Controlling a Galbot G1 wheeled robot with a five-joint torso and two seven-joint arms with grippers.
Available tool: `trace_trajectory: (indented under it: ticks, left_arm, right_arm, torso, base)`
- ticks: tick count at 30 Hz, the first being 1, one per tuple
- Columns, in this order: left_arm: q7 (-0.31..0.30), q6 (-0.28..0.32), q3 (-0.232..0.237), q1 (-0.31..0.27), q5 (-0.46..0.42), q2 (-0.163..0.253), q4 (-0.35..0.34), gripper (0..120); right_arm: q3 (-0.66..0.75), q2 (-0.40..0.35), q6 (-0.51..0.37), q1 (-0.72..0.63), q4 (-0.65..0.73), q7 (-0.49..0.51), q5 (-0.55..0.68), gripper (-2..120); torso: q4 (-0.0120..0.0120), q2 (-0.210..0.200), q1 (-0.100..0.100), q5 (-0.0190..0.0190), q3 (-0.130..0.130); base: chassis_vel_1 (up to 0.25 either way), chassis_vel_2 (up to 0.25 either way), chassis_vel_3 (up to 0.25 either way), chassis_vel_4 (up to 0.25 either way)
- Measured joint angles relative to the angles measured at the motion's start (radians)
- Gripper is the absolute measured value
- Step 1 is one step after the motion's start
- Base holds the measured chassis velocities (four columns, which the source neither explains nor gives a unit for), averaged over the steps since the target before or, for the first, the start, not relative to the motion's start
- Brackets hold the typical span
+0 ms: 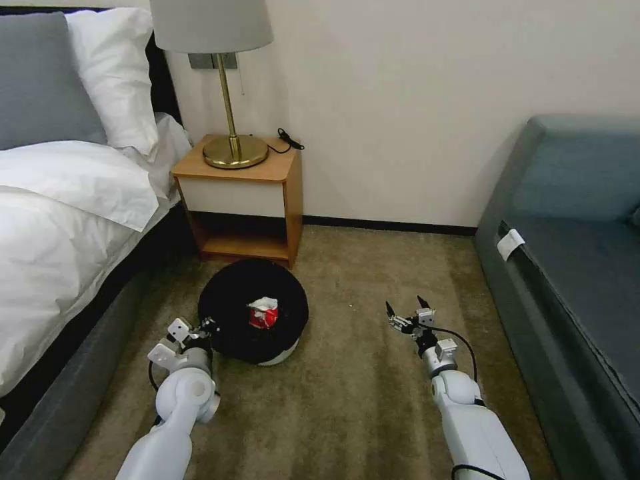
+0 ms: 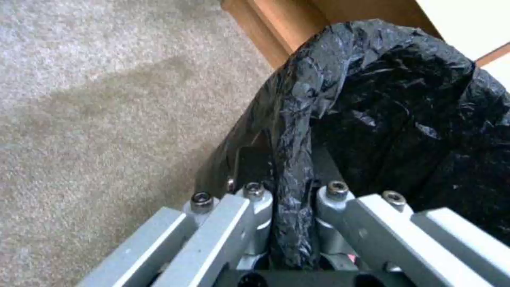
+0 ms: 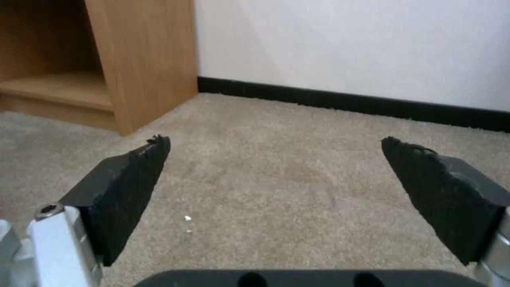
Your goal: Pick up the trash bin, then pick up the garbage on the floor and place it into the trash bin.
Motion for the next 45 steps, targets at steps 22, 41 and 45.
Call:
trace_trajectory:
  ticks: [22, 41, 45]
  left_arm:
    - [0.003, 0.003, -0.006, 0.018, 0.029, 0.012, -0.010, 70]
    - [0.043, -0.067, -0.021, 0.049, 0.284, 0.020, -0.026, 100]
    - [0.066, -0.105, -0.031, 0.056, 0.429, 0.018, -0.002, 100]
  right_arm:
    - [-0.003, 0.012, 0.004, -0.006, -0.004, -0.007, -0.014, 100]
    - [-0.006, 0.019, 0.007, -0.022, 0.024, -0.033, -0.016, 100]
    - [-0.008, 0.020, 0.001, -0.027, 0.035, -0.033, -0.017, 100]
  torso:
    - [0.0001, 0.000, 0.000, 0.0000, 0.000]
    - [0.0001, 0.000, 0.000, 0.0000, 0.000]
    - [0.0001, 0.000, 0.000, 0.0000, 0.000]
  base:
    - [0.000, 0.000, 0.000, 0.000]
    - [0.000, 0.000, 0.000, 0.000]
    - [0.000, 0.000, 0.000, 0.000]
